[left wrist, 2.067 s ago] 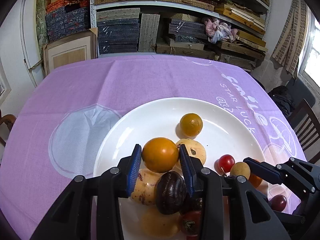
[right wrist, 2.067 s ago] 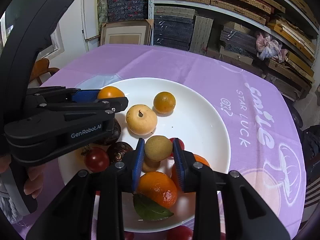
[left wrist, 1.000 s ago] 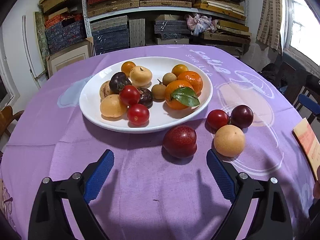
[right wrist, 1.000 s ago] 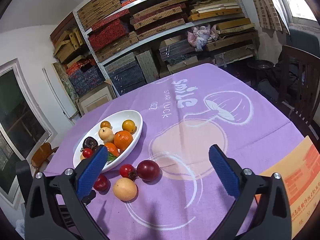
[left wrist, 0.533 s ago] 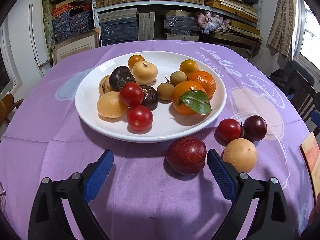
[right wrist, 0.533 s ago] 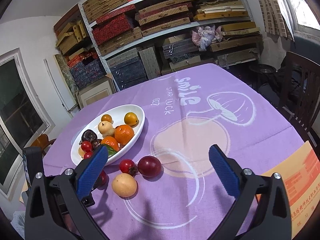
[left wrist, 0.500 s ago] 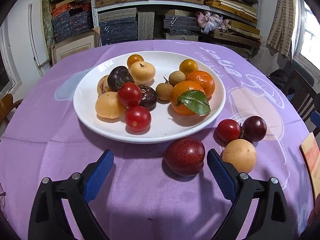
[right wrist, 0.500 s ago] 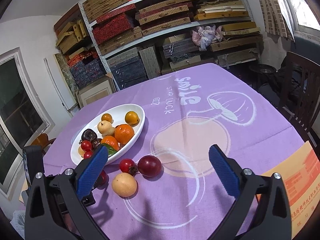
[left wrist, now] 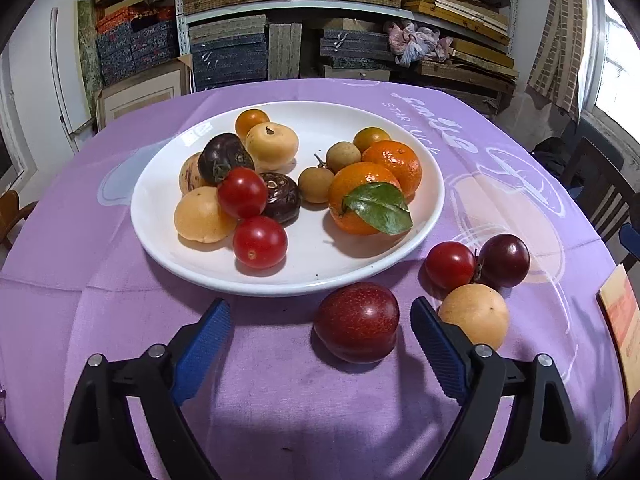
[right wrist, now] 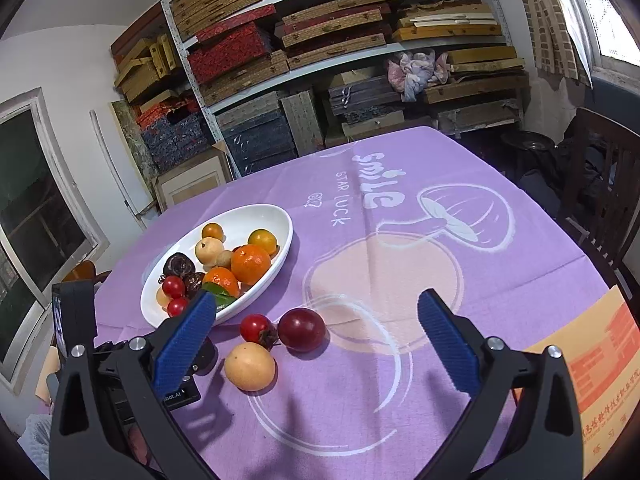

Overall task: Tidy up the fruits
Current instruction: 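Move the left gripper to the dark red plum and grasp it, then grasp the brown-spotted pale yellow pear with the right gripper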

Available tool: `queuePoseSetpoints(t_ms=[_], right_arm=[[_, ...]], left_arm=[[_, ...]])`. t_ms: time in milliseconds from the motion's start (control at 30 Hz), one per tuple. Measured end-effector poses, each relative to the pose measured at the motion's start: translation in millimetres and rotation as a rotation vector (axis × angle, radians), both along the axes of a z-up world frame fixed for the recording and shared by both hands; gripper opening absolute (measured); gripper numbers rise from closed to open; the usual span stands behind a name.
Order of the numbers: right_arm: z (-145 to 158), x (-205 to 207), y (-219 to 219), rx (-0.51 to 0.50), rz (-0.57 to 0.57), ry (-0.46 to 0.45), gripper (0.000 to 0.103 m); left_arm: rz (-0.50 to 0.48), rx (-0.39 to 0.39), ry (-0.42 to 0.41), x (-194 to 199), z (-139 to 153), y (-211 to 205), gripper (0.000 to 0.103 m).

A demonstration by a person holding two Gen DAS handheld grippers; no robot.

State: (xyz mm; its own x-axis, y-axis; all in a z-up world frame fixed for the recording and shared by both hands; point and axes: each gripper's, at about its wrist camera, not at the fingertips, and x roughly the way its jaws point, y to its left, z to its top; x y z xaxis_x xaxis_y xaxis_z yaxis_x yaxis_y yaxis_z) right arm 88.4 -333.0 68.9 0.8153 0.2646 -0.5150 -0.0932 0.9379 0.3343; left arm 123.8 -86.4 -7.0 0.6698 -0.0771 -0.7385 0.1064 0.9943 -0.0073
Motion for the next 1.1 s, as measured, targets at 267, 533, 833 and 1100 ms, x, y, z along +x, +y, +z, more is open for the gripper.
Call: queuePoseSetpoints(t_ms=[267, 533, 833, 1100], right_arm=[[0, 0, 1, 0.003, 0.000, 0.001, 0.099], [-5, 3, 7, -0.026, 0.018, 0.017, 0.099], [-7, 2, 21, -0.071, 0.059, 0.021, 0.099], [-22, -1, 66, -0.228, 0.163, 0.057, 0.099]], left_arm=[[-0.047, -0.045, 0.048, 4, -6, -3, 0.049], [-0.080, -0.048, 0.035, -2, -5, -4, 0.041], [-0.028, -0.034, -0.012, -19, 5, 15, 0.041], [0.070, -0.035, -0.031, -31, 10, 58, 0.041]])
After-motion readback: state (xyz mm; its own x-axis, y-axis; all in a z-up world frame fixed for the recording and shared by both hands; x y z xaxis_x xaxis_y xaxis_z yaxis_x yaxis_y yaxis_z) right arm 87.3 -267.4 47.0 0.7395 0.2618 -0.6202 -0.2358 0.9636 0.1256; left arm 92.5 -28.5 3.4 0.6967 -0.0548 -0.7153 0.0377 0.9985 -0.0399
